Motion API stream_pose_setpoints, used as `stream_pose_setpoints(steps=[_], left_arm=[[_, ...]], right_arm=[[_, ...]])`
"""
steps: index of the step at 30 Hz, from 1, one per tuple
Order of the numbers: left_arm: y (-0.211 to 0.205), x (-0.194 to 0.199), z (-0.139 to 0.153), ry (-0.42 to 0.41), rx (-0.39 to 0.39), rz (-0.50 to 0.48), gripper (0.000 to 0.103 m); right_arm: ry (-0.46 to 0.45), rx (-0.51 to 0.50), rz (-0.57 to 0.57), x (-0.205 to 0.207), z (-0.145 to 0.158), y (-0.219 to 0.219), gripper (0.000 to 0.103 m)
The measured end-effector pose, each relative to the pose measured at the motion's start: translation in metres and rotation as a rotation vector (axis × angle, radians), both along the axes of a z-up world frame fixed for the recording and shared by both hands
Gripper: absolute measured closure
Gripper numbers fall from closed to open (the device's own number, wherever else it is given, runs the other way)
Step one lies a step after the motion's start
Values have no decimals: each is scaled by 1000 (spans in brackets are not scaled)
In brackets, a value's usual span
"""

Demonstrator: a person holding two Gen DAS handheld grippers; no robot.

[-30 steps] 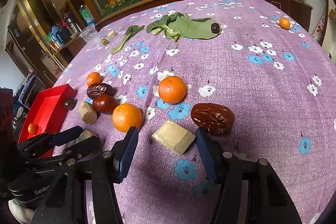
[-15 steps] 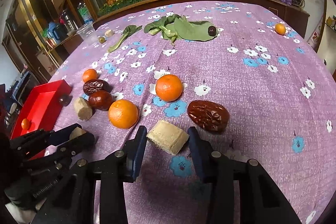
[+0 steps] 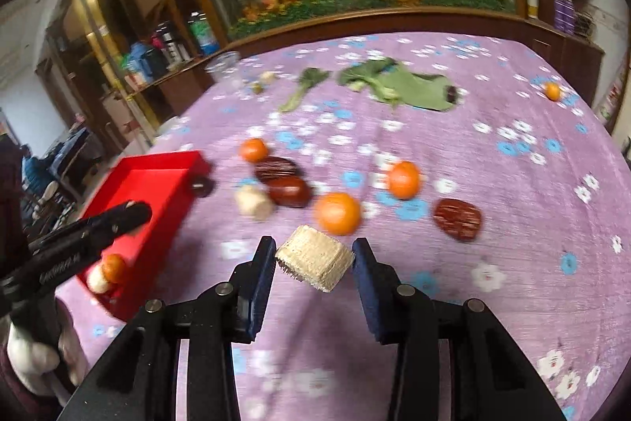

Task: Organize fruits
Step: 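Carry the ball and cake into the red tray and release both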

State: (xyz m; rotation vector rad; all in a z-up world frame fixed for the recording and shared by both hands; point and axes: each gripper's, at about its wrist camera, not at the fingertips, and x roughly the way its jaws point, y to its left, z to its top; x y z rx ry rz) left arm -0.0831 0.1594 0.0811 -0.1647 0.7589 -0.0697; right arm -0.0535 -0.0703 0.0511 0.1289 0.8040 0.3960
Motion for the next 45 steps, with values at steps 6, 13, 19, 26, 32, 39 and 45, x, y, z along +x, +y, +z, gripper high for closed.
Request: stream_pose_setpoints(steps=[6,13,19,26,32,39,45], left_arm=[[75,-11,-4,1,-45,174,73],[133,-18,-19,28,-85,302,73],[151,-14,-29,48,-93,325,73],[158,-9,-31,51,-66,338,73],[156,-6,-30,42,-75,329,56],[149,-8,-23,36,-60,326,40],[126,-15,-7,24,23,328,24]], right_arm=[[14,16,140,-2,7,62,59],[36,-5,298,3,1,145,59],[65,-30,346,19,-14,190,59],[102,-54,365,34,-31,217,59],[117,-57,377,37,-40,224,58],[97,-30,373,33,-28,218,53],[83,5,343,27,-15,201,52]])
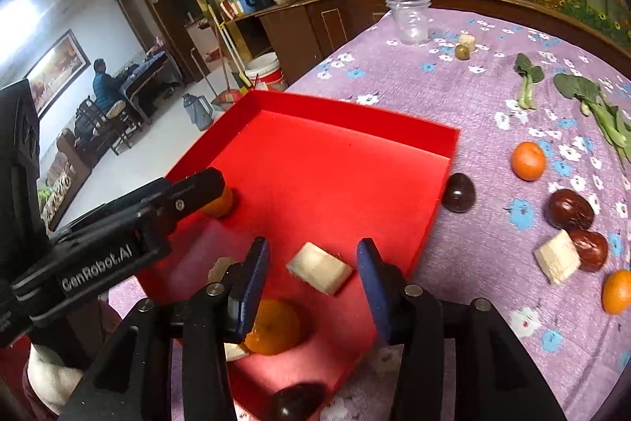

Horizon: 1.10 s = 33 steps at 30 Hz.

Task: Organize fruits
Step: 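Carry the ball and cake into the red tray and release both, then move both tools back toward a beige yam piece and a red date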

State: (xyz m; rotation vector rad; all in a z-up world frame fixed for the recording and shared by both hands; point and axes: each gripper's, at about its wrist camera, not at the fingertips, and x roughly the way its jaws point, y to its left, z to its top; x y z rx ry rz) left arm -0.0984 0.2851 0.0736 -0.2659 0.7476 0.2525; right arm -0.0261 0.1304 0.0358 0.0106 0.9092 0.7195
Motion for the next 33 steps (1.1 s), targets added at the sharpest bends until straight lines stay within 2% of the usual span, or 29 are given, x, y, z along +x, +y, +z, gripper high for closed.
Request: stream_pose_setpoints(steps=[8,15,19,28,33], left_arm=[[-38,-15,22,-21,49,-58,23],[-73,-30,38,-42,87,-117,23],[-90,-42,54,-85,89,-151,23],[-111,-88,93,-199,82,-218,23],[-112,-103,107,-241,61,-217,18]], right_arm=[[-32,36,-35,-20,14,-32,47],[-40,64,-104,-34,17,-78,46],[-43,73,-174,-43,18,-115,46],[-76,57,-418,-86,35,-232,46],[-150,48,-502,-98,57,-274,42]])
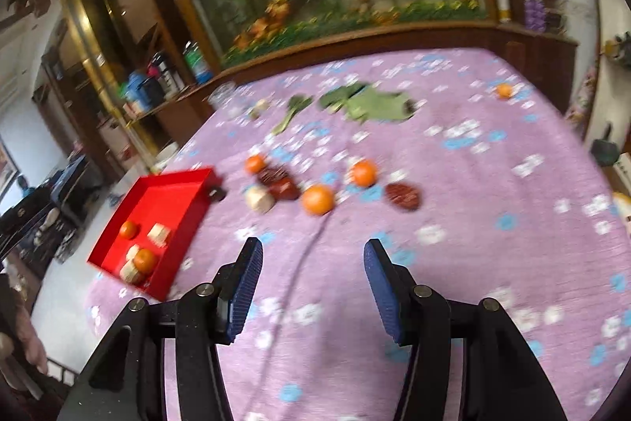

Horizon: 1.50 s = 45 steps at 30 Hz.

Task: Organize fruits
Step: 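Move both tools back toward a beige yam piece and a red date, then grasp the beige yam piece with the left tool while the right tool grasps a red date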

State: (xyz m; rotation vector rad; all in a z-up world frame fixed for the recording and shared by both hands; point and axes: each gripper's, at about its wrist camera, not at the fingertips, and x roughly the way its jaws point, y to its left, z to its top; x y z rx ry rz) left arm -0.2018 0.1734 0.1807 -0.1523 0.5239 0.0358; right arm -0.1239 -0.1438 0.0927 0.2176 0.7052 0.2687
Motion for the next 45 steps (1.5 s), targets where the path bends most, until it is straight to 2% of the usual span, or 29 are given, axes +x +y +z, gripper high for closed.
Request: stream_pose_setpoints(steps=[5,9,15,17,18,24,32,36,45], left_arm=[[-8,21,-3,51,-48,-58,18],[-21,60,-25,135,-77,-115,18],[-55,123,-87,305,-71,-198,19],[-65,139,-104,352,-50,-215,29],[-69,147,-111,366,-40,-221,29],[-80,183,-137,400,-3,-220,29],[-95,210,-154,421,43,-248,29],[-98,217,-165,441,47,-255,29],[-110,215,-169,409,117,-252,29]], right_arm=[[-15,-3,-39,10,8,-23,41],[29,-13,-53,38,-6,-30,41],[120,-31,-55,99,-45,-30,41],[137,-25,-51,113,-55,-30,41],[139,-27,-49,117,-58,-29,41],[158,-63,-22,133,-74,-26,41],[182,-66,-2,144,-90,-23,41],[177,-60,0,144,-92,-24,41],[157,-104,0,141,-92,-17,41]])
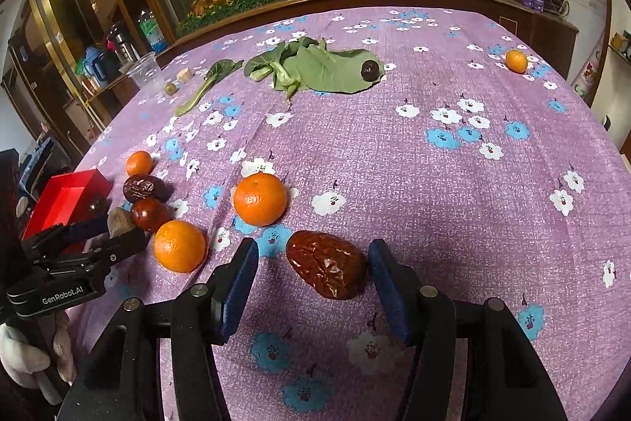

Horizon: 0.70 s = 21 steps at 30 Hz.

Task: Organize fruits
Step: 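Grasp the beige yam piece with the left tool while the right tool grasps a red date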

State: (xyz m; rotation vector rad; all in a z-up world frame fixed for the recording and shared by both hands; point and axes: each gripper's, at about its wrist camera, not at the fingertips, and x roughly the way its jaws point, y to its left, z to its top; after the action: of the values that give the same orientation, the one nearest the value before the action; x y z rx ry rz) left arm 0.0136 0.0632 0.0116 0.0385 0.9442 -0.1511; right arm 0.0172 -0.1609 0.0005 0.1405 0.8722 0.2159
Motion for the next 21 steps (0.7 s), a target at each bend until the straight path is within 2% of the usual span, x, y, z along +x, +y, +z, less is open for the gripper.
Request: stream_pose_setpoints(steps=[1,3,4,5,6,13,14,15,21], left_arm=[[0,0,0,-2,2,0,29],[-2,-1,1,-11,17,2,42],[-3,-2,2,-17,25,-5,59],[-4,-3,3,-18,22,-13,67],[-3,-3,4,-10,17,-15,67],[9,-17,13,2,-71,0,68],[11,-20,16,0,-81,3,68],[15,-25,21,-6,-97,7,67],[34,-53,57,-81,-162,30,67]], right_arm=[[-3,-9,1,0,0,1,41],[-9,-24,1,-1,-1,3,42],[-12,-34,-1,-1,-1,4,44],[-13,-42,-3,-1,-1,4,52],[-13,-42,-1,-1,-1,4,58],[-29,-21,-5,-11,6,4,60],[-39,-18,-1,-15,10,5,63],[-43,-16,5,-18,13,7,74],[-85,-17,44,-39,35,24,74]])
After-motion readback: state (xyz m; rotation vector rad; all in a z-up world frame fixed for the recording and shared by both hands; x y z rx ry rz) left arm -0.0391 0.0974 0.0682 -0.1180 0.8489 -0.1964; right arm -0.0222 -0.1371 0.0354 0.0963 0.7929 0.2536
